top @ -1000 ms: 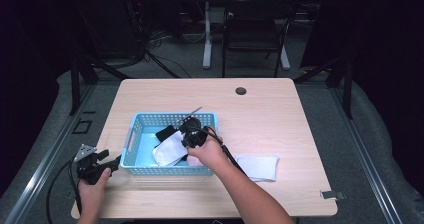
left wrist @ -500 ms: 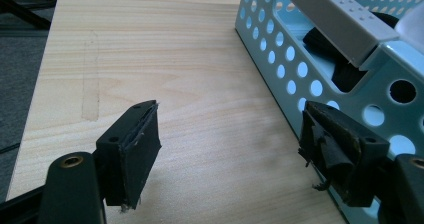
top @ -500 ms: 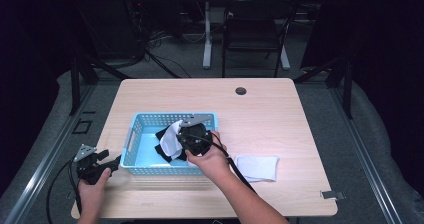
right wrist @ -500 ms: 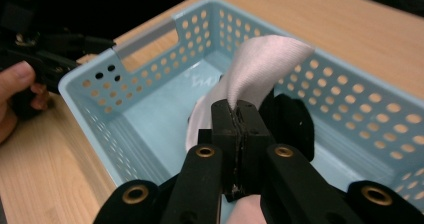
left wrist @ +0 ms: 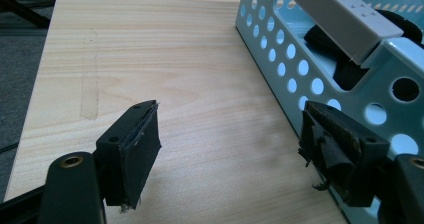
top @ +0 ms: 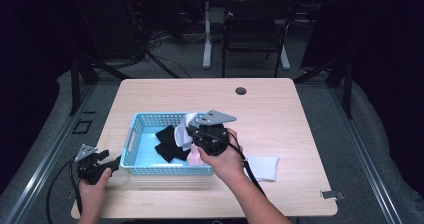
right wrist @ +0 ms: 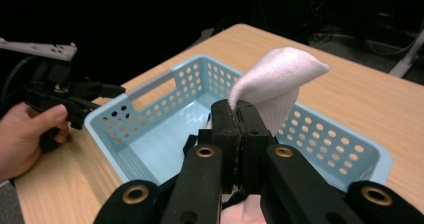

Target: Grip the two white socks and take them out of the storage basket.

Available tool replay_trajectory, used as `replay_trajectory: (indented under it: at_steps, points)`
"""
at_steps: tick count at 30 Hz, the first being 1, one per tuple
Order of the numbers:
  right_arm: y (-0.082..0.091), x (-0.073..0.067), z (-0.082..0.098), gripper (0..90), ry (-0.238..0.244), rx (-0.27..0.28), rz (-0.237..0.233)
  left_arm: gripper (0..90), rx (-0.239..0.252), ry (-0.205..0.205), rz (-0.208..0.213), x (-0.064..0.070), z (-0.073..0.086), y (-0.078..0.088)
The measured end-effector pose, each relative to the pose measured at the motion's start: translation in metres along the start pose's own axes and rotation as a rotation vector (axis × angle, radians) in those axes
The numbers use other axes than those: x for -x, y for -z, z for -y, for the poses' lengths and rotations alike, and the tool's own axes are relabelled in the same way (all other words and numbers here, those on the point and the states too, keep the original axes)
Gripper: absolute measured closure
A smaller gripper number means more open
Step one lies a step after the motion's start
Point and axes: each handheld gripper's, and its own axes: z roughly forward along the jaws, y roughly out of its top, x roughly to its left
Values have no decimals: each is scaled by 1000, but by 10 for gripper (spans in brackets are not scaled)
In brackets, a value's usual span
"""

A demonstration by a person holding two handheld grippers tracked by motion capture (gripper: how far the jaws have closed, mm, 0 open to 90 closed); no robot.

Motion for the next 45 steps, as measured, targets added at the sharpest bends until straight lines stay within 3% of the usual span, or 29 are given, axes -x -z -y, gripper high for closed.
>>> replay_trajectory:
  at_steps: [11,15,20,29,37,45]
  points:
    - [39,-1,-13,890,27,38,-2,239,-10,-3,3,0,0,0]
    - [58,1,-17,890,51,29,20,239,-1,-1,-1,0,0,0]
    - [74,7,-18,890,49,32,37,239,-1,0,-2,0,0,0]
    - [111,24,-5,890,39,-2,107,239,-6,-2,0,0,0,1]
    - [122,35,15,890,20,-35,148,239,-5,-2,-2,0,0,2]
    - [118,42,40,890,-19,-63,159,239,-7,-3,-2,0,0,2]
